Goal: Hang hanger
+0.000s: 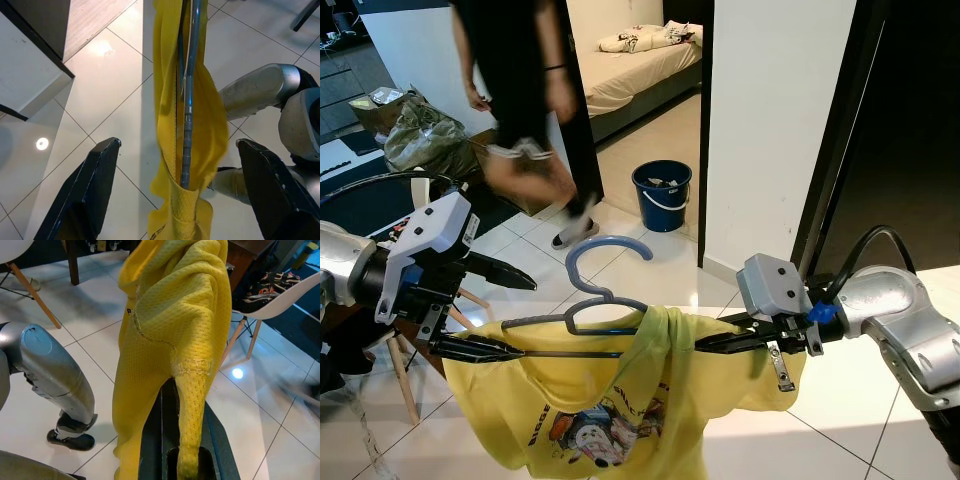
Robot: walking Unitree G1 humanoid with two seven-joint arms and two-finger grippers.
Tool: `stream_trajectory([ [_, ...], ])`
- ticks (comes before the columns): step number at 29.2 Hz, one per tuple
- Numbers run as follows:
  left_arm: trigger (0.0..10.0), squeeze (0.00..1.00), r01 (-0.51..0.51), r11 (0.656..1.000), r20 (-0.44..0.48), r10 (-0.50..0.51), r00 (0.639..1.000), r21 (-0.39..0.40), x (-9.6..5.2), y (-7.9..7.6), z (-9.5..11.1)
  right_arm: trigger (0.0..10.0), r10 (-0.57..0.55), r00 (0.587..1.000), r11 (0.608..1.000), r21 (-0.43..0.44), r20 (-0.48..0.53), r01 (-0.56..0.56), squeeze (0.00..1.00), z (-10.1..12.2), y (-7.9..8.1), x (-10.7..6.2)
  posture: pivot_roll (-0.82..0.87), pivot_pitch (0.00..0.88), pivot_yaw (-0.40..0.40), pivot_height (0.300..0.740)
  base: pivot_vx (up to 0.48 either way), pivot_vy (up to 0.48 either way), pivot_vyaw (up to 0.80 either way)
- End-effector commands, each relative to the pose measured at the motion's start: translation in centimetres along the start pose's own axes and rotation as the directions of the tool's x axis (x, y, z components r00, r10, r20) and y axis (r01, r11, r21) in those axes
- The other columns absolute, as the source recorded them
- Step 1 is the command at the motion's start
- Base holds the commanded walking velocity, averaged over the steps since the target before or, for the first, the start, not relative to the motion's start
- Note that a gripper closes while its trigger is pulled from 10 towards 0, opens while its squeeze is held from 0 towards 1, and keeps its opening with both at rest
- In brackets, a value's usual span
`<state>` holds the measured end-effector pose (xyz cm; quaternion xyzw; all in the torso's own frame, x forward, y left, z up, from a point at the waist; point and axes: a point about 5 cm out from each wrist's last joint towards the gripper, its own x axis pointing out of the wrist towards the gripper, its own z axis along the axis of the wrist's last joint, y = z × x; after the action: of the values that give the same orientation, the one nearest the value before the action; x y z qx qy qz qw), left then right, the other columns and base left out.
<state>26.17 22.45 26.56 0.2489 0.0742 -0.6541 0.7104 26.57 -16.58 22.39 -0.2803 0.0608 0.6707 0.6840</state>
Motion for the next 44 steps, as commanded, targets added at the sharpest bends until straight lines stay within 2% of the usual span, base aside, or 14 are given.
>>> stream_trajectory([
  [1,10.0,0.00,0.013,1.000,-0.021,-0.013,1.000,0.003,-0.1,0.1,0.0,0.0,0.001,0.999,0.999,-0.042,0.041,0.000,0.00,1.3,-0.1,-0.2,-0.03,0.000,0.130,0.740,0.000,0.000,0.00],
  [5,10.0,0.00,0.019,1.000,-0.028,-0.019,0.999,0.007,-0.2,0.1,0.2,0.0,0.004,0.999,0.999,-0.043,0.049,-0.002,0.00,1.5,-0.1,-0.1,-0.03,0.000,0.130,0.740,0.000,0.000,0.00],
  [7,9.6,0.00,0.044,0.999,-0.100,-0.042,0.994,0.017,0.1,-0.2,-0.2,0.0,0.004,0.998,0.999,-0.047,0.061,-0.001,0.00,1.8,-0.1,-0.1,-0.04,0.000,0.135,0.740,0.000,0.000,0.00],
  [10,9.6,0.00,0.051,0.998,-0.126,-0.048,0.991,0.021,0.3,-0.3,-0.4,0.0,0.003,0.998,0.999,-0.049,0.063,0.000,0.00,1.8,-0.1,-0.1,-0.04,0.000,0.134,0.740,0.000,0.000,0.00],
  [11,5.5,0.00,0.046,0.998,-0.146,-0.041,0.988,0.031,0.5,-0.2,-0.7,0.0,0.003,0.998,0.999,-0.049,0.066,0.000,0.00,1.9,-0.1,-0.1,-0.04,0.000,0.134,0.740,0.000,0.000,0.00],
  [13,5.5,0.00,0.046,0.998,-0.146,-0.041,0.988,0.031,0.5,-0.2,-0.7,0.0,0.003,0.998,0.999,-0.049,0.066,0.000,0.00,1.9,-0.1,-0.1,-0.04,0.000,0.134,0.740,0.000,0.000,0.00],
  [14,2.4,0.00,0.033,0.999,-0.163,-0.026,0.986,0.043,0.7,0.0,-0.8,0.0,0.004,0.998,0.999,-0.049,0.069,0.000,0.00,2.0,-0.1,-0.1,-0.04,0.000,0.134,0.740,0.000,0.000,0.00],
  [16,2.4,0.00,0.033,0.999,-0.163,-0.026,0.986,0.043,0.7,0.0,-0.8,0.0,0.004,0.998,0.999,-0.049,0.069,0.000,0.00,2.0,-0.1,-0.1,-0.04,0.000,0.134,0.740,0.000,0.000,0.00],
  [17,0.0,0.00,0.026,0.999,-0.181,-0.017,0.983,0.047,0.7,0.1,-1.1,0.0,0.005,0.997,0.999,-0.048,0.071,-0.002,0.00,2.1,-0.1,-0.1,-0.04,0.000,0.134,0.740,0.000,0.000,0.00],
  [44,0.0,0.00,0.012,0.998,-0.175,0.000,0.985,0.069,1.2,0.4,-1.3,0.0,0.019,0.998,0.999,-0.031,0.063,-0.017,0.00,1.6,0.4,0.6,-0.04,0.000,0.126,0.740,0.000,0.000,0.00],
])
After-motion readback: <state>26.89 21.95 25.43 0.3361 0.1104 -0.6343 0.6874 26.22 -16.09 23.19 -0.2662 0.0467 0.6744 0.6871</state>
